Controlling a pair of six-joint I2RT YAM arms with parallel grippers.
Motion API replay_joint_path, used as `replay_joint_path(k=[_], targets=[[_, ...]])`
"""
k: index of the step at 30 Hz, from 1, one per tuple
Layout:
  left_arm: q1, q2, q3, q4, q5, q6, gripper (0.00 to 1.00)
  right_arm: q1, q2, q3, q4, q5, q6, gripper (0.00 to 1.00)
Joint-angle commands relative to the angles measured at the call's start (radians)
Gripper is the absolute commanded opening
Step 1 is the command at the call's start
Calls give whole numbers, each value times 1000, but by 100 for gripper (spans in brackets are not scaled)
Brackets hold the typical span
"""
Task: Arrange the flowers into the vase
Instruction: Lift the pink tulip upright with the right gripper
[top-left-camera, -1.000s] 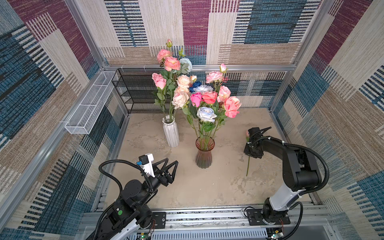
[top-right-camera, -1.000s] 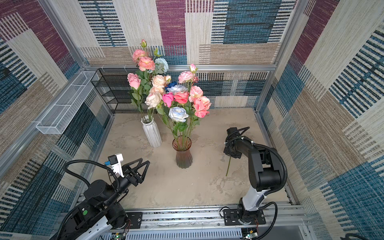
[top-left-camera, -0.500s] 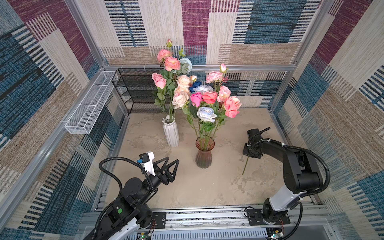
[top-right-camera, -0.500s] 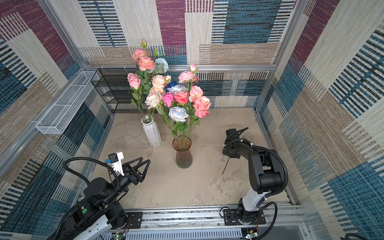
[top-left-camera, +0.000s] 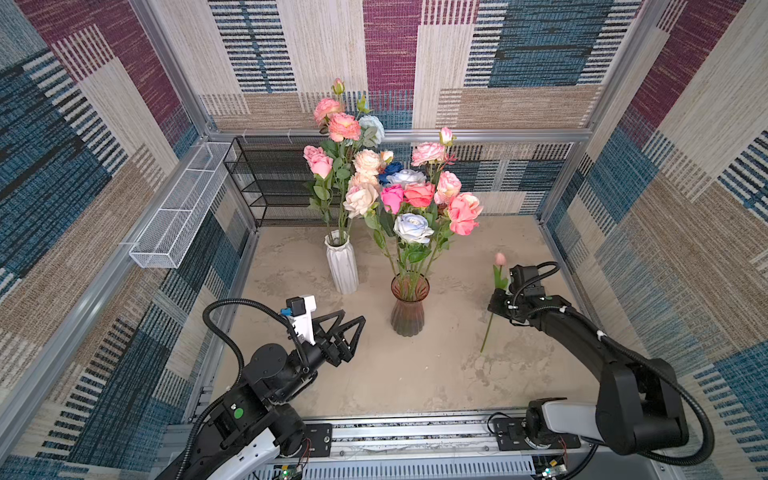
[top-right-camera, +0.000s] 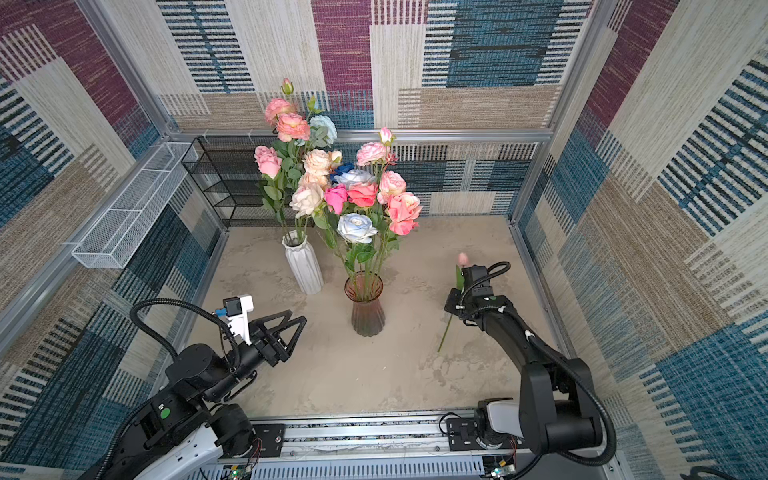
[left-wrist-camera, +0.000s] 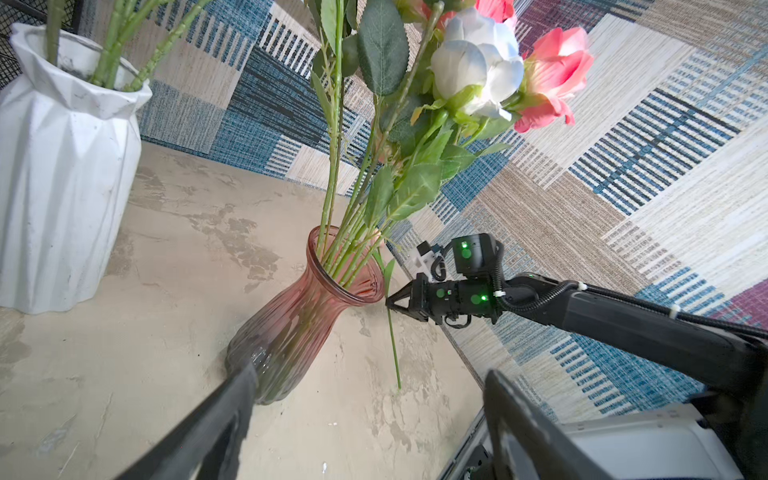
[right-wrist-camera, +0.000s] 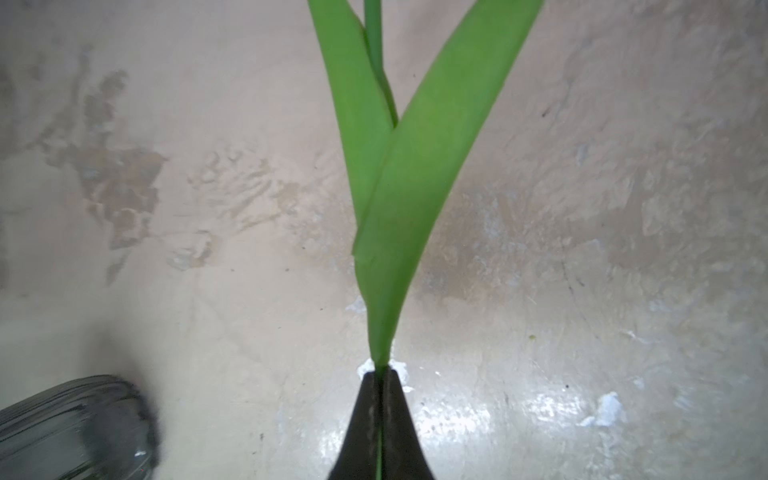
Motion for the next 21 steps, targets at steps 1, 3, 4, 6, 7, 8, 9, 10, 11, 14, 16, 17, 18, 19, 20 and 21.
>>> replay_joint_path(k=[1, 3, 4, 6, 7, 8, 9, 10, 11, 14, 16, 17, 18, 19, 20, 21], targets=[[1, 18, 27, -9, 35, 1, 87, 4, -108, -26, 59, -51, 4, 0], [1, 30, 35, -12, 50, 2, 87, 5, -207, -51, 82, -90, 5, 0], [1, 34, 41, -16, 53, 0, 87, 6, -248, -63, 95, -110, 7, 0], [1, 40, 50, -26, 54, 0, 87, 11, -339, -83, 119, -156, 20, 0], [2, 43, 54, -31, 53, 2, 87, 15, -373, -86, 129, -177, 25, 0], [1, 43, 60, -39, 49, 3, 87, 23, -411, -88, 136, -193, 32, 0], [2, 43, 62, -47, 43, 3, 87, 33, -447, -88, 147, -205, 40, 0], [1, 42, 65, -51, 38, 4, 87, 47, -474, -86, 157, -216, 47, 0], [1, 40, 65, -58, 34, 3, 87, 67, -507, -81, 170, -219, 57, 0], [1, 32, 67, -74, 18, 2, 87, 157, -571, -47, 198, -174, 63, 0], [1, 28, 63, -79, 7, -5, 87, 219, -605, -23, 219, -133, 57, 0], [2, 24, 60, -80, 4, -5, 87, 248, -621, -14, 234, -116, 54, 0], [2, 22, 58, -80, -1, -7, 87, 273, -631, -4, 247, -104, 50, 0], [1, 22, 59, -82, -5, -8, 87, 288, -636, -1, 265, -105, 46, 0], [1, 24, 58, -84, -7, -9, 87, 305, -642, 1, 287, -104, 40, 0], [1, 24, 60, -86, -11, -8, 87, 319, -642, 1, 306, -105, 35, 0]])
